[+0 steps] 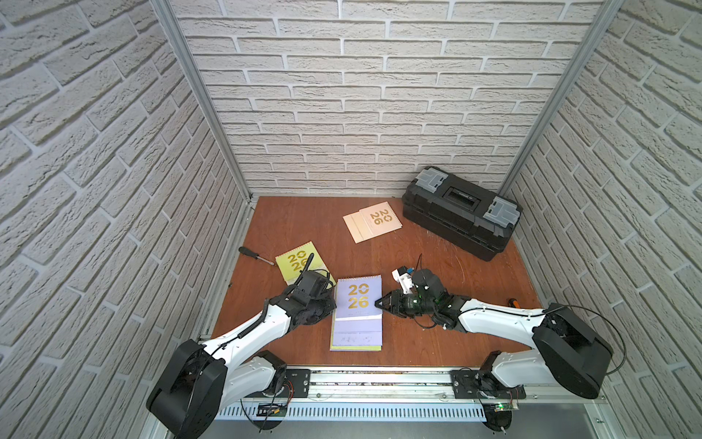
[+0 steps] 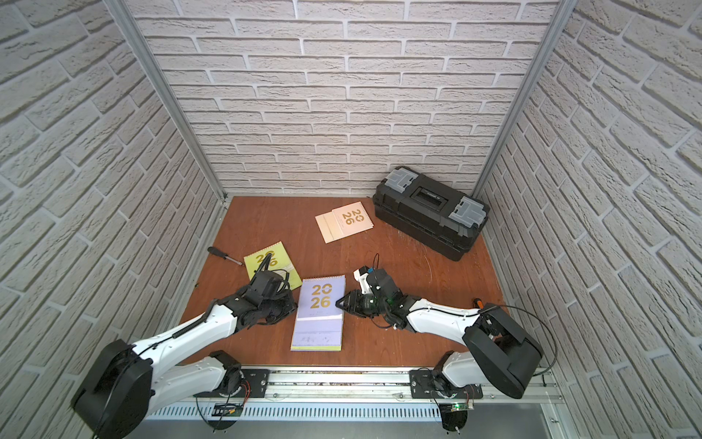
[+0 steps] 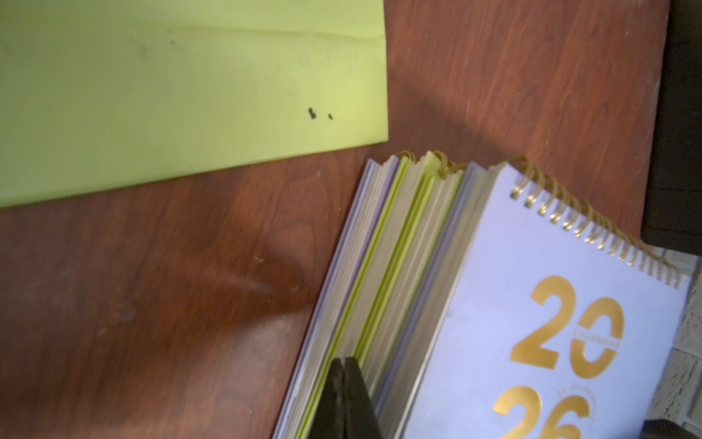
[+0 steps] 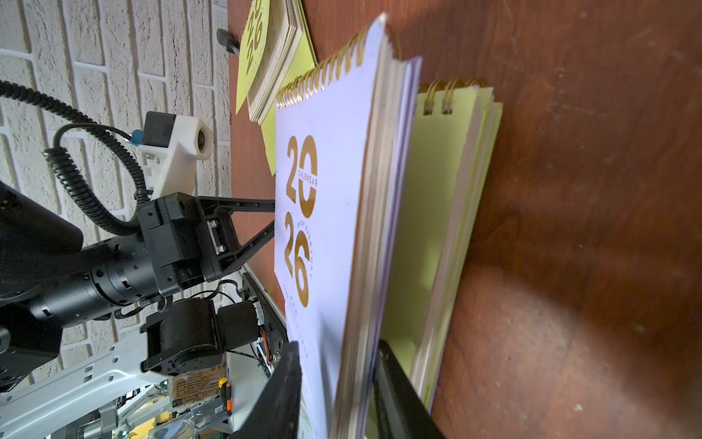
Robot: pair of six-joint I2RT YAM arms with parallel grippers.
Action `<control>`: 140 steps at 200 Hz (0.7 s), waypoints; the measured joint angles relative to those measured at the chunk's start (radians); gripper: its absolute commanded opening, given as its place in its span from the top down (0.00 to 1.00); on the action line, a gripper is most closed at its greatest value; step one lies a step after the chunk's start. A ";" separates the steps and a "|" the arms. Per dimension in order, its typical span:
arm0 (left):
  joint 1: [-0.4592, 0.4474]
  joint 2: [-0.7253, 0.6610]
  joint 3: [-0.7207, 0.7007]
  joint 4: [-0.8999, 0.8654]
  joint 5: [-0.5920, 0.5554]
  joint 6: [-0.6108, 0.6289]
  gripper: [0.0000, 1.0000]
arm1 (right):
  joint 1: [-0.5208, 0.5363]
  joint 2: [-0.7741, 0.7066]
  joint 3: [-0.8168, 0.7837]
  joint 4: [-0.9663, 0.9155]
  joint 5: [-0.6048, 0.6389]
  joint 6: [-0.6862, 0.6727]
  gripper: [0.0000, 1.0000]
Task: Stack the calendars
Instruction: Place the calendar at the calendar.
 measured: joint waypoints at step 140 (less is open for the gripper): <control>0.024 -0.019 0.024 -0.087 -0.023 0.036 1.00 | -0.021 -0.033 0.062 -0.196 0.053 -0.100 0.60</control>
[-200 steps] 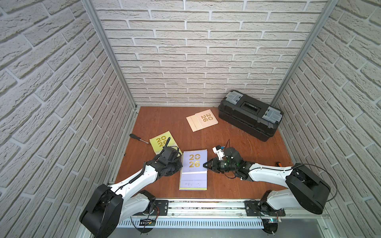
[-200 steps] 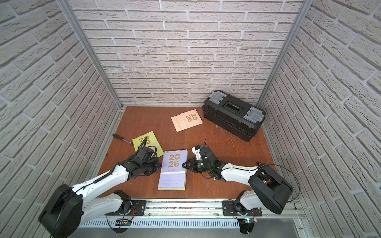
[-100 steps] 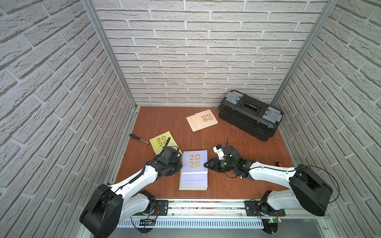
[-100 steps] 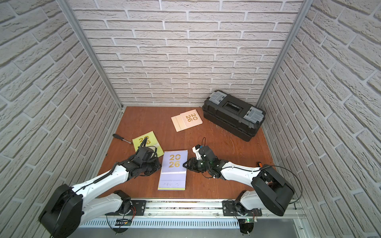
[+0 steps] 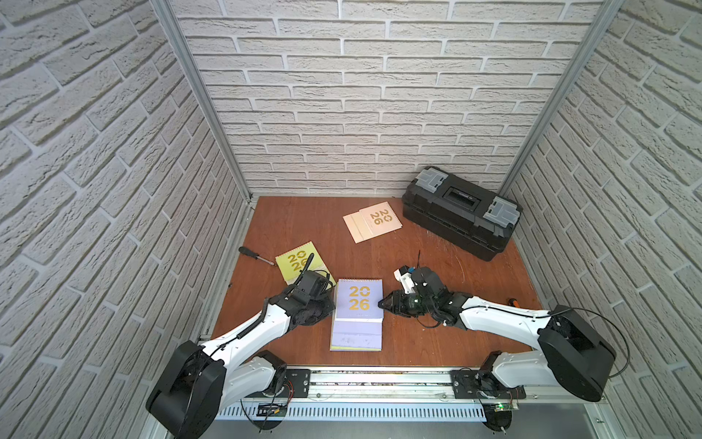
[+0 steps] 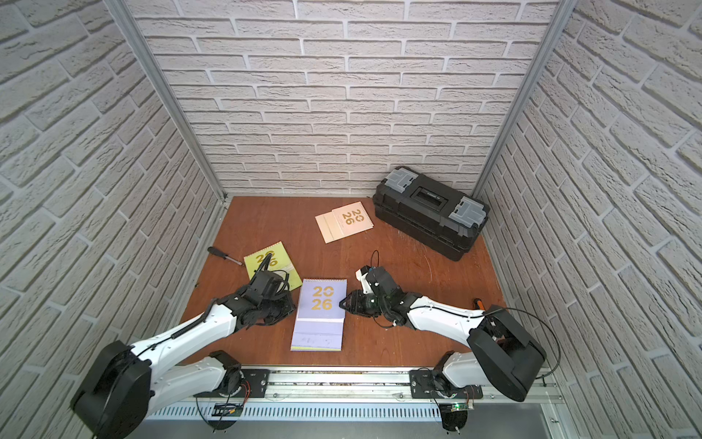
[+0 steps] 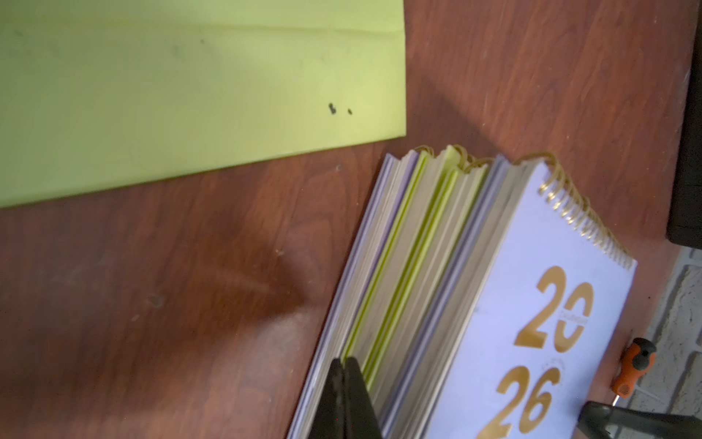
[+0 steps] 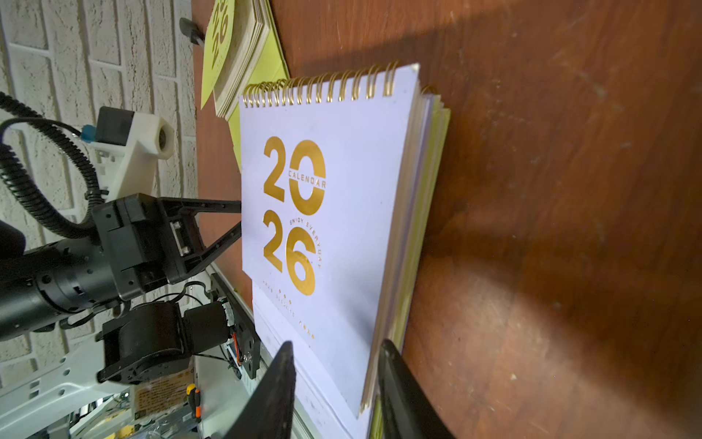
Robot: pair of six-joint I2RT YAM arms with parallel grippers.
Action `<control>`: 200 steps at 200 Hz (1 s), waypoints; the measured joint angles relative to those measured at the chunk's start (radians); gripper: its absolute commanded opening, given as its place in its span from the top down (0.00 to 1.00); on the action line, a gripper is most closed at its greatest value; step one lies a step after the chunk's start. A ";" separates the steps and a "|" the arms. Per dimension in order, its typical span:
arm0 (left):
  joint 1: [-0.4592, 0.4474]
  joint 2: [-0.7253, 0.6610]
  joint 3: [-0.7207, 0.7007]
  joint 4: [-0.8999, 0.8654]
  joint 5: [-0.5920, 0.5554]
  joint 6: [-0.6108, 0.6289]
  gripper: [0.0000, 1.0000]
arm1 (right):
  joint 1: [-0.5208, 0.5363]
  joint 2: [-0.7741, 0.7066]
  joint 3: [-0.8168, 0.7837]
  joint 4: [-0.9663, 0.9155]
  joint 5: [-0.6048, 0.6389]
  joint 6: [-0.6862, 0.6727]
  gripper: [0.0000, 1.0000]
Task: Stack the calendars
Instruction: Place the calendar at the calendar, then pick up the calendar at the center of the board.
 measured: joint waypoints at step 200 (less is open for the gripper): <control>0.768 0.099 0.230 -0.267 0.042 0.334 1.00 | -0.001 0.566 0.881 -0.416 0.129 -0.179 0.20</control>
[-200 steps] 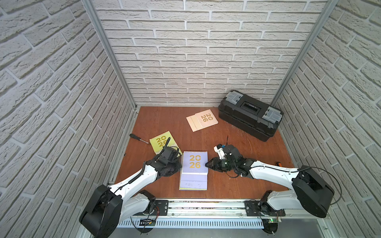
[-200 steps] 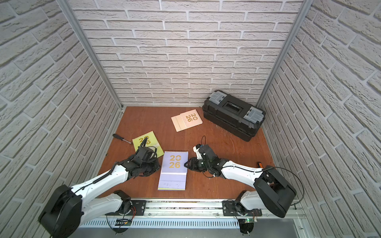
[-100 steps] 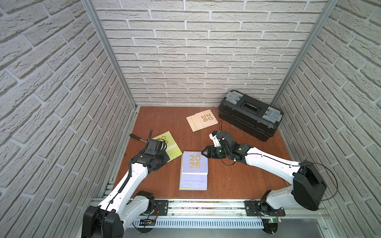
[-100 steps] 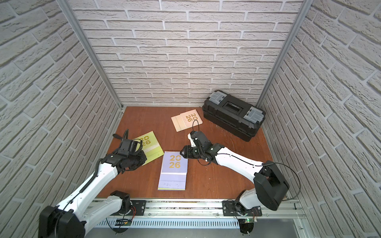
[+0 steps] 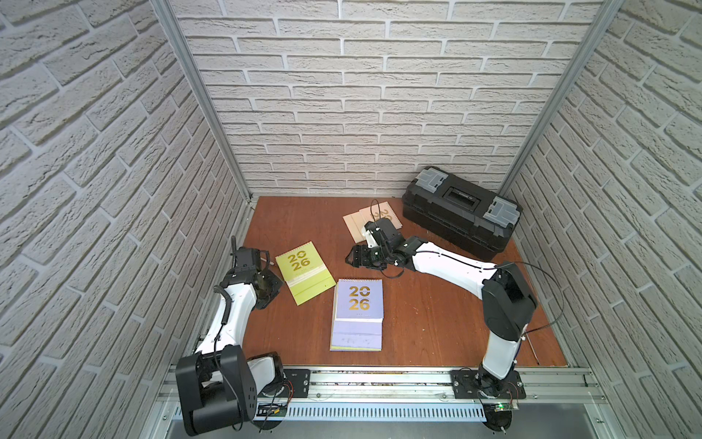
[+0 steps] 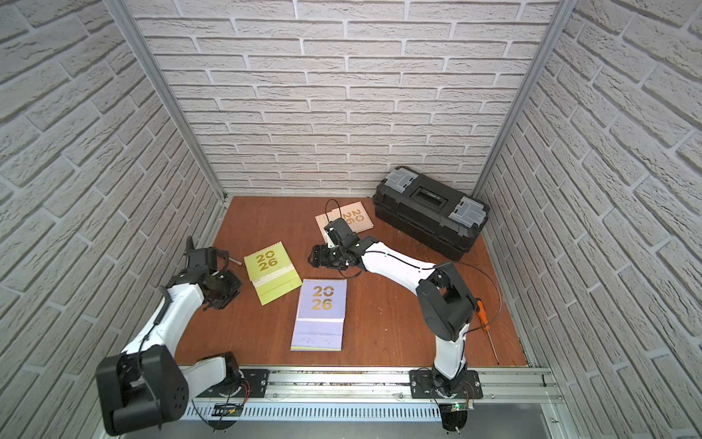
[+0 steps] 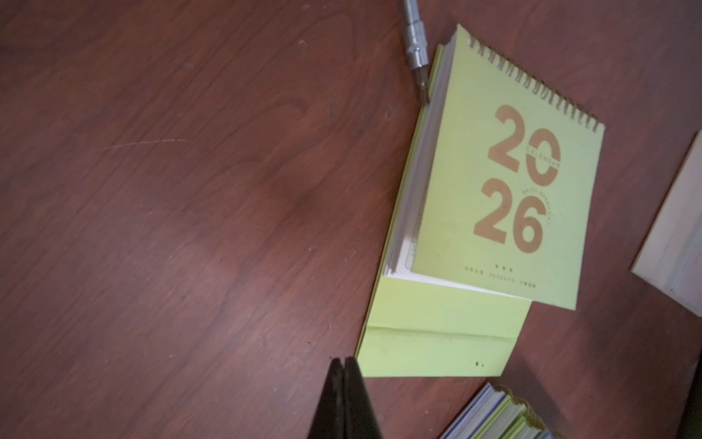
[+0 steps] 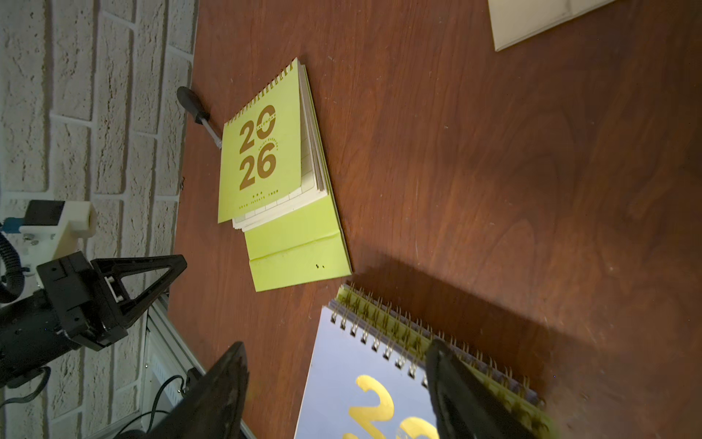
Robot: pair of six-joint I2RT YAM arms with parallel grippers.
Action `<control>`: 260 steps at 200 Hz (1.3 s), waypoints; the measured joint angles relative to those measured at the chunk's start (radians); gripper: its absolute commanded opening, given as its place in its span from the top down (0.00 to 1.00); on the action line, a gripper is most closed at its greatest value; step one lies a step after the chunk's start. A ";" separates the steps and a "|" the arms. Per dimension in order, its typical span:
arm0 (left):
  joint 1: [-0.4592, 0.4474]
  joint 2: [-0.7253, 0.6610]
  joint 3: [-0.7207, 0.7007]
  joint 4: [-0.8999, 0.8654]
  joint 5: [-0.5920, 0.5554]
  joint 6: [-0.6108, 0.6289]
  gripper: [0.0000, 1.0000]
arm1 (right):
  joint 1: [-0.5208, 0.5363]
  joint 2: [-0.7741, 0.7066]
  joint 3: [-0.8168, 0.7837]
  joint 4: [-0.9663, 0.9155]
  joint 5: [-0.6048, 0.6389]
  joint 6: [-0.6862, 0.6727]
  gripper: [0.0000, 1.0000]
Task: Stack the calendars
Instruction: Pick up the calendar at the center of the board.
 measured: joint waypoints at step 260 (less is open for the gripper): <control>0.003 0.488 0.115 0.397 0.213 0.003 1.00 | 0.023 0.448 0.370 0.074 -0.074 0.128 0.00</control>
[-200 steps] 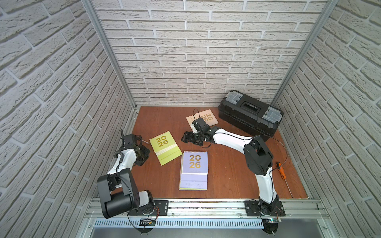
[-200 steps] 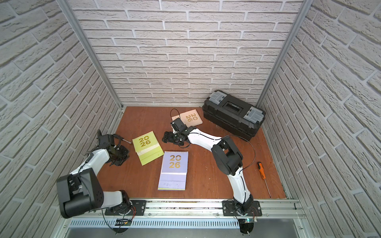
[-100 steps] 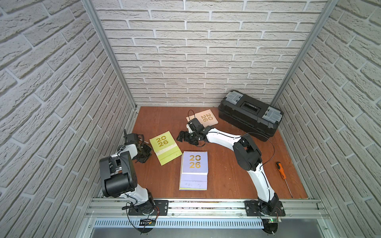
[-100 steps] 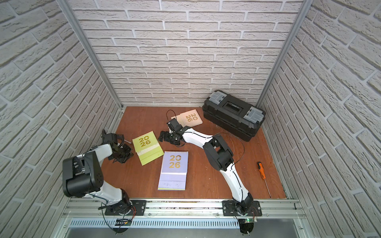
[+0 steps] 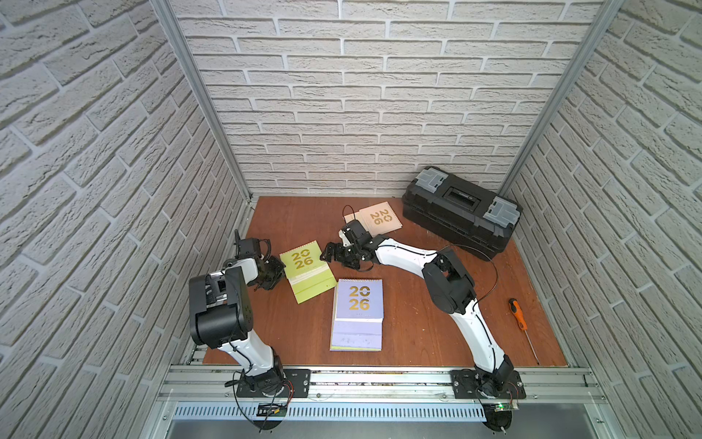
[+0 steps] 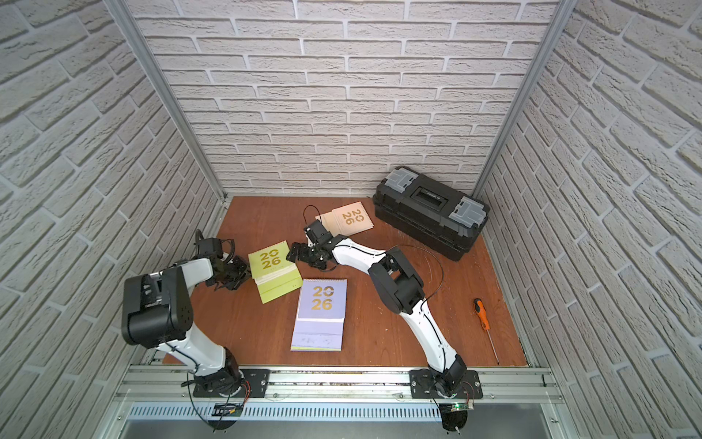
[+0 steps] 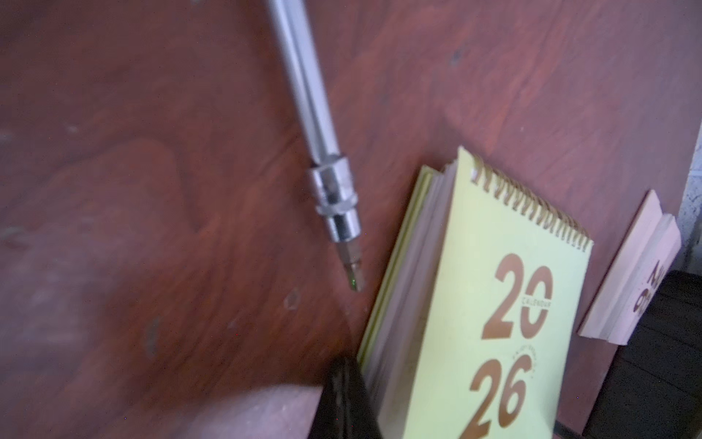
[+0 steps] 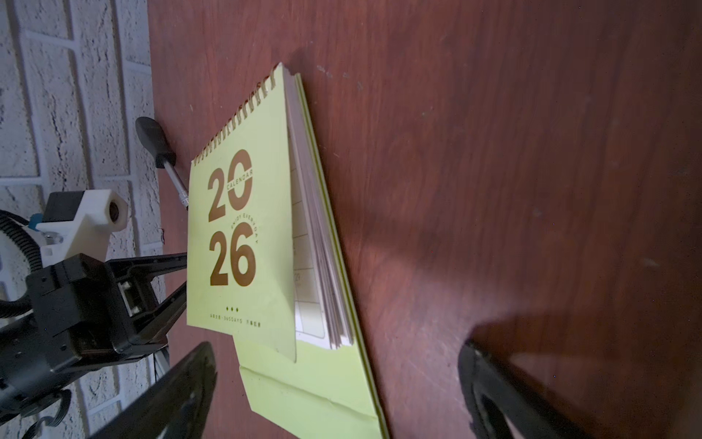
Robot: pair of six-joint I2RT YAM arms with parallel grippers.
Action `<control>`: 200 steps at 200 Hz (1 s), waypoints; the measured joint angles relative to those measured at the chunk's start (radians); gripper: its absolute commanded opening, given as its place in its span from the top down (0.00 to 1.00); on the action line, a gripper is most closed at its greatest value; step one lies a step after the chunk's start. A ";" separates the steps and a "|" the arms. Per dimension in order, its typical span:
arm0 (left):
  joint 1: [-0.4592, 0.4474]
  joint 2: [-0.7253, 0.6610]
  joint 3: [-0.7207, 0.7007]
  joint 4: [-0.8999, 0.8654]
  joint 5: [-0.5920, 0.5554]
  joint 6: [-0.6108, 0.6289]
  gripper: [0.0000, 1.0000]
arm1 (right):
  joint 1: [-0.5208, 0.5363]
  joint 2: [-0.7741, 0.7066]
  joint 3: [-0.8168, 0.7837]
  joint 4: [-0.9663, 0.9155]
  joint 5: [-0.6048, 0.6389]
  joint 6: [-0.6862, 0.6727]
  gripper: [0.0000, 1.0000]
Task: Stack the calendars
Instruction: Pick up the calendar at the center of the board.
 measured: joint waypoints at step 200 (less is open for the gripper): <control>-0.060 0.121 0.089 0.125 0.035 -0.045 1.00 | -0.029 0.040 -0.200 0.575 -0.163 0.335 0.22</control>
